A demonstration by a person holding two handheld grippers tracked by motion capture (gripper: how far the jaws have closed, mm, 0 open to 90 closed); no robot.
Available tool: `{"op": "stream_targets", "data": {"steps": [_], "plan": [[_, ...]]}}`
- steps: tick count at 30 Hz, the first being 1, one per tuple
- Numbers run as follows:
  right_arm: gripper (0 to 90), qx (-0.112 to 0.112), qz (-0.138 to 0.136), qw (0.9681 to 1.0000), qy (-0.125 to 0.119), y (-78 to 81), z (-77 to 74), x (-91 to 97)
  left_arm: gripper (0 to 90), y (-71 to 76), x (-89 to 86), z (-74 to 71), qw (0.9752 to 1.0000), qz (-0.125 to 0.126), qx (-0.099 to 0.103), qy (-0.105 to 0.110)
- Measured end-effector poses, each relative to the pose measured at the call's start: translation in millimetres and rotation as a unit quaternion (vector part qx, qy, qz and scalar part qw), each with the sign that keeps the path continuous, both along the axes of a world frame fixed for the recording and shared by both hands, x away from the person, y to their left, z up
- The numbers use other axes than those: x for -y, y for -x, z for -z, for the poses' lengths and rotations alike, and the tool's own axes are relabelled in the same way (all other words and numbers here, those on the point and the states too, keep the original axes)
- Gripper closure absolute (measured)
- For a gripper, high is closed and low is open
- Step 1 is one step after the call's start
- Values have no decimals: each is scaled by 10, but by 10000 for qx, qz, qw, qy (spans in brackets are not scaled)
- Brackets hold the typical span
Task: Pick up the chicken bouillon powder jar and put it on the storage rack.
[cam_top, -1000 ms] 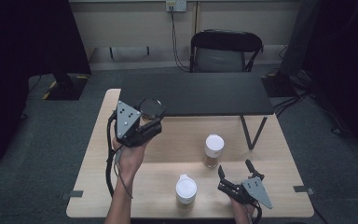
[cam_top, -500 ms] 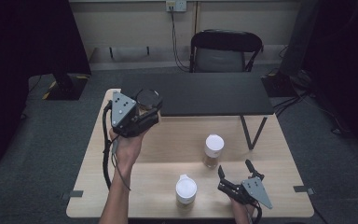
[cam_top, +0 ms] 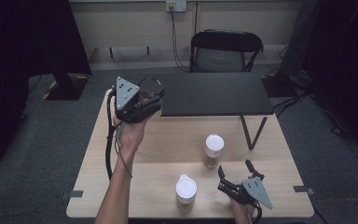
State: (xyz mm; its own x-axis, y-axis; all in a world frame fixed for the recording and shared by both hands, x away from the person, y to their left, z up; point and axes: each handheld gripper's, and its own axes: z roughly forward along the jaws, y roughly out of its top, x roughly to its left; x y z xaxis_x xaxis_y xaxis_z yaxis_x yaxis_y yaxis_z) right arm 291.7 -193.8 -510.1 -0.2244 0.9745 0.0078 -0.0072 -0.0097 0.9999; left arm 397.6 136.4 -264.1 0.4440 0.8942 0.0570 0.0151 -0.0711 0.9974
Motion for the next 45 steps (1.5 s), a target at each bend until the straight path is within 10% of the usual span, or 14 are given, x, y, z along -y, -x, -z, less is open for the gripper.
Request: {"op": "stream_targets", "data": {"steps": [23,45], "plan": [[8,7,-10,10000,18,2,1,-3,351,-413,67,138,9996,-64,-282,11],[9,8,-7,10000,24,3,1,-5,345,-417,33,168,9993,-105,-320,179]]}}
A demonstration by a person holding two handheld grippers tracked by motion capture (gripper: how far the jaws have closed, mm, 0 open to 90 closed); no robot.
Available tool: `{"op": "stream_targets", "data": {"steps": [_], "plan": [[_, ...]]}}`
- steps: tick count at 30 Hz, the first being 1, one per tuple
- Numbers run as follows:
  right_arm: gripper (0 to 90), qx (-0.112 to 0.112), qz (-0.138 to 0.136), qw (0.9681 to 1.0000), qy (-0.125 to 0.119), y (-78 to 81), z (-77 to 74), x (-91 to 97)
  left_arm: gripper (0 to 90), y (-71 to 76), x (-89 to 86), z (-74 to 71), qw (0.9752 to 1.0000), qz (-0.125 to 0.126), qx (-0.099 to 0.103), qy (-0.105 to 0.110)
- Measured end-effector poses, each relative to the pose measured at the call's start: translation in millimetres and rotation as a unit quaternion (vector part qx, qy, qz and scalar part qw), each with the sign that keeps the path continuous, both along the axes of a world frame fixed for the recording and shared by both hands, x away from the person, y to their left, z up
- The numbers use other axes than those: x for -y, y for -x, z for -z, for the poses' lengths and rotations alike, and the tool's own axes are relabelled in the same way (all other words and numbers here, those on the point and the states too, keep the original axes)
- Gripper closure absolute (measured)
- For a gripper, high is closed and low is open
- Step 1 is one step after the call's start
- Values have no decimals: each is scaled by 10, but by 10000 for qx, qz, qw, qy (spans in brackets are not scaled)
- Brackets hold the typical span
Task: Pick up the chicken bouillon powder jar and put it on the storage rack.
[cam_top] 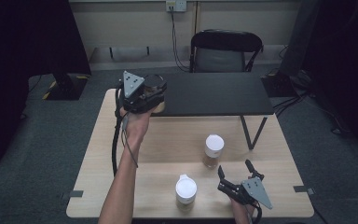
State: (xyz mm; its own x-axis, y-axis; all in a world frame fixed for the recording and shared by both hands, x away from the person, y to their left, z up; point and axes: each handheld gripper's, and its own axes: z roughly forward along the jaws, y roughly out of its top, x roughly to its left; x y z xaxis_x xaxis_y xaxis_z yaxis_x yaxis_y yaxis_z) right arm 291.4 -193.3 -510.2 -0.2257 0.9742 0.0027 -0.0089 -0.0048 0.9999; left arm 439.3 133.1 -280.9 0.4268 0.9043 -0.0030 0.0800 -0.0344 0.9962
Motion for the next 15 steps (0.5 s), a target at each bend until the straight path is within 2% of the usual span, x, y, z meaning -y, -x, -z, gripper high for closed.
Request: {"op": "stream_targets", "data": {"steps": [8,12,15], "plan": [[9,-2,1,10000,-4,0,0,1,318,3,-8,0,10000,-10,-11,46],[9,-2,1,10000,-5,-1,0,1,272,4,-41,-9,9998,-1,1,203],[8,-4,3,10000,-7,-1,0,2,233,17,-59,-14,9993,32,102,357]]}}
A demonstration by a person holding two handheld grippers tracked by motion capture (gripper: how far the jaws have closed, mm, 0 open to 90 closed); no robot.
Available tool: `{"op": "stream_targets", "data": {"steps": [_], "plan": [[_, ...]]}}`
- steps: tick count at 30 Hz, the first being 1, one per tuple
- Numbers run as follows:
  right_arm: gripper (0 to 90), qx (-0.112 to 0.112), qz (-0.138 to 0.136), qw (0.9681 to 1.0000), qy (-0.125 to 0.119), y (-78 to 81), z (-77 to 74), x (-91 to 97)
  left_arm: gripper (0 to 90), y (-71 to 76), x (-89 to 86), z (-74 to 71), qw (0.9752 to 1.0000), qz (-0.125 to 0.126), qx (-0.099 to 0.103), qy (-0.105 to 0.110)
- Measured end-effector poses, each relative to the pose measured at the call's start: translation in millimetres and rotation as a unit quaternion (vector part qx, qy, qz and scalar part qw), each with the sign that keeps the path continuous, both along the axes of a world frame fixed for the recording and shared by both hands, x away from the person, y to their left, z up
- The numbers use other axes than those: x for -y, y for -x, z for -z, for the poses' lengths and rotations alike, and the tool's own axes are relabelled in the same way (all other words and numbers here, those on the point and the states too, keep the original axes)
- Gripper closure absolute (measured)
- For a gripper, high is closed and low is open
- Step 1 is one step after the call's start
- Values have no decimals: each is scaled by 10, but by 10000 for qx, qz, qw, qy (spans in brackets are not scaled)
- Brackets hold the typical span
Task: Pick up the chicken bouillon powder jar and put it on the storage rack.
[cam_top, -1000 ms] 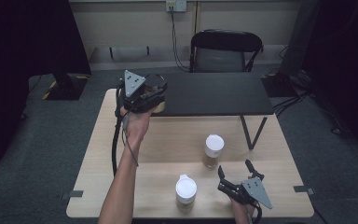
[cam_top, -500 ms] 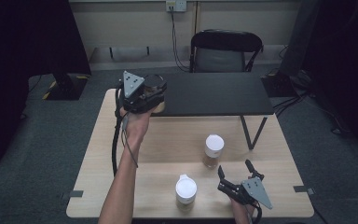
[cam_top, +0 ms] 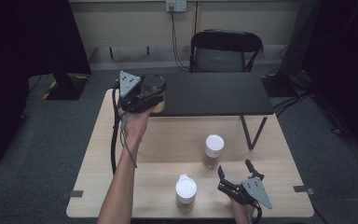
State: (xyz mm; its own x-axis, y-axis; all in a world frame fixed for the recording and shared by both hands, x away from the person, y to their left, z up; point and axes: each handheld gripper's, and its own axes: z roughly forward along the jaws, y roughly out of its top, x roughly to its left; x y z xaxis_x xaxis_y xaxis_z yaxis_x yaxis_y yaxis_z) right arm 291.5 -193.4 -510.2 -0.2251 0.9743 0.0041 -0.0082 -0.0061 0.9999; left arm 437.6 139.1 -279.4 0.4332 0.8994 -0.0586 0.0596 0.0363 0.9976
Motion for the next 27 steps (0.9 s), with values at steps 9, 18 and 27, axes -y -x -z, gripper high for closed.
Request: {"op": "stream_targets", "data": {"steps": [9,18,27], "plan": [[9,2,-1,10000,5,1,0,-1,76,16,-10,-3,10000,-8,45,54],[8,3,0,10000,0,1,0,-1,0,85,13,31,9995,-67,264,145],[8,2,2,10000,5,1,0,-2,0,163,5,76,9992,-22,376,95]]}}
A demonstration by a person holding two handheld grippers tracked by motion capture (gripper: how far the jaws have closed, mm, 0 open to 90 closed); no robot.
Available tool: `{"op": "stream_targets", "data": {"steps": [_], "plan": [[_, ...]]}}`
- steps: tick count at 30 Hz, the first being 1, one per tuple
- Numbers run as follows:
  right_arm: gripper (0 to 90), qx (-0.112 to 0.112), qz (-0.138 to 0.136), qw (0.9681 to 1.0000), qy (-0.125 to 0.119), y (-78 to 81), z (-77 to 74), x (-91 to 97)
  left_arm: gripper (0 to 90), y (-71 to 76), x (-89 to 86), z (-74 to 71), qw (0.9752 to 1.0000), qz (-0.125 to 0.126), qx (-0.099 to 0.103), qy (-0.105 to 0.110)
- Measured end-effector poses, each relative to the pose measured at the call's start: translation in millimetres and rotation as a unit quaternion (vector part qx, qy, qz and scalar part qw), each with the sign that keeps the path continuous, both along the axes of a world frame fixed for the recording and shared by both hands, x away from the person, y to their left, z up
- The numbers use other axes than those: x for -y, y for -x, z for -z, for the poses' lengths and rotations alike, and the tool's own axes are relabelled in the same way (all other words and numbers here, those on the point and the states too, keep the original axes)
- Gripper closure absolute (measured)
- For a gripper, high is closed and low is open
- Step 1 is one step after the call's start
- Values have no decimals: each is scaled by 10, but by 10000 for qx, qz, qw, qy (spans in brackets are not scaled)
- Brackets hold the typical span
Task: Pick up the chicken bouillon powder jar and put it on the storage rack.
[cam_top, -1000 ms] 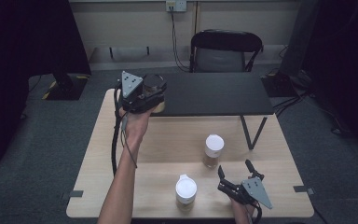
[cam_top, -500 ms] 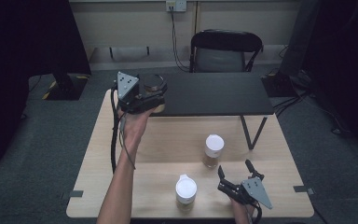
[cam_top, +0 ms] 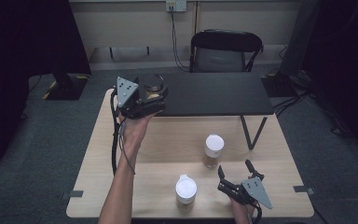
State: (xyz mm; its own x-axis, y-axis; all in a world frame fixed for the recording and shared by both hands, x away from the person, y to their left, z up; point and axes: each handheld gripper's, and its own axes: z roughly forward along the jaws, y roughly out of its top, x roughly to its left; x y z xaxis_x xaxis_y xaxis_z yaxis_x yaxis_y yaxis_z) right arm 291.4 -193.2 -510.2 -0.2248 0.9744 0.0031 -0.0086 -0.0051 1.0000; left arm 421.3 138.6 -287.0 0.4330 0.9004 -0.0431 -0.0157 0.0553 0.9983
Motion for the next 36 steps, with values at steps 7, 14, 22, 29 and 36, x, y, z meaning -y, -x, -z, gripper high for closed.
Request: {"op": "stream_targets", "data": {"steps": [7,14,22,29,36], "plan": [[8,0,-3,10000,4,0,0,-1,0,86,-35,21,9999,-39,111,87],[8,-2,-6,10000,4,0,0,-1,0,179,-73,32,9998,-94,158,98],[8,-2,0,10000,3,0,0,-1,0,216,-56,57,9998,-129,166,18],[8,-4,0,10000,2,0,0,-1,0,276,-51,65,9995,-178,259,-79],[9,-1,-1,10000,4,0,0,-1,0,344,-76,91,9994,-181,287,-51]]}}
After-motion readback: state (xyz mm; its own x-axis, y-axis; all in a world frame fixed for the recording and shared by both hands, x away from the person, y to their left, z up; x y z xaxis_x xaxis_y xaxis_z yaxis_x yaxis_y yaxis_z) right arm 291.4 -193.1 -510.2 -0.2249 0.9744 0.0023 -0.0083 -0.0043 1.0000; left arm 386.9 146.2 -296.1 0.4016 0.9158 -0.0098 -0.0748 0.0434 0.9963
